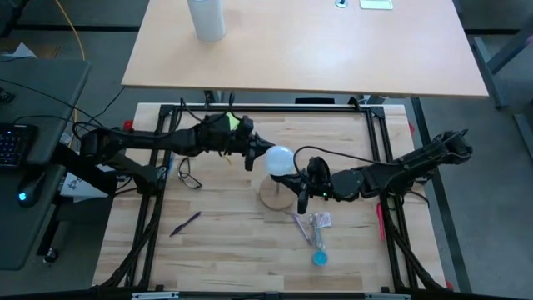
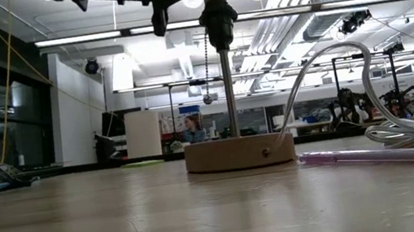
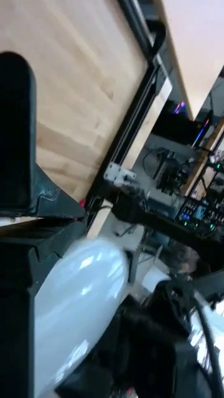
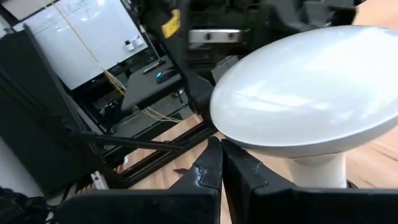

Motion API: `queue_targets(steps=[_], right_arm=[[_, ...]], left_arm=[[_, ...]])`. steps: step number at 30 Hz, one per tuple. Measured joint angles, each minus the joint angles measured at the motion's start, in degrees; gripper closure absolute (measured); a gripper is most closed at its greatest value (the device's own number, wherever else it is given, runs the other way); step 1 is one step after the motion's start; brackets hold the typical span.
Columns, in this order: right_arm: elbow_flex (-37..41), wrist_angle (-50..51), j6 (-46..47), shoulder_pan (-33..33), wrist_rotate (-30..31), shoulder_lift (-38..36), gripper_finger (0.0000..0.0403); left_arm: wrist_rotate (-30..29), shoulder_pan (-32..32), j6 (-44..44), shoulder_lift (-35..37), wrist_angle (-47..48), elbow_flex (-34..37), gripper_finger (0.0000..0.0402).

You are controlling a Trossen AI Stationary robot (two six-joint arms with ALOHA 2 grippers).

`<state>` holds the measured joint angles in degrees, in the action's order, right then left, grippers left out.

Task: Screw lightbulb
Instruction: Remove the lightbulb from the lamp

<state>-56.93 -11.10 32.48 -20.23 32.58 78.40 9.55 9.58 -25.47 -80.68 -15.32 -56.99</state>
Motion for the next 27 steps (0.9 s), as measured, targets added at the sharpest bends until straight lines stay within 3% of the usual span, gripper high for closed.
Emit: queue_targets(steps=[15, 27], right_arm=[[0.0, 6.6, 0.6, -0.1, 2.2, -1.2, 0.0403], [0.0, 15.3, 1.1, 2.4, 4.9, -5.9, 0.0403]], left_arm=[[1.5, -3.8, -1.0, 7.1, 9.3, 0.1, 0.0402], [-0.7, -7.1, -0.2, 10.6, 18.3, 0.0, 0.0401]])
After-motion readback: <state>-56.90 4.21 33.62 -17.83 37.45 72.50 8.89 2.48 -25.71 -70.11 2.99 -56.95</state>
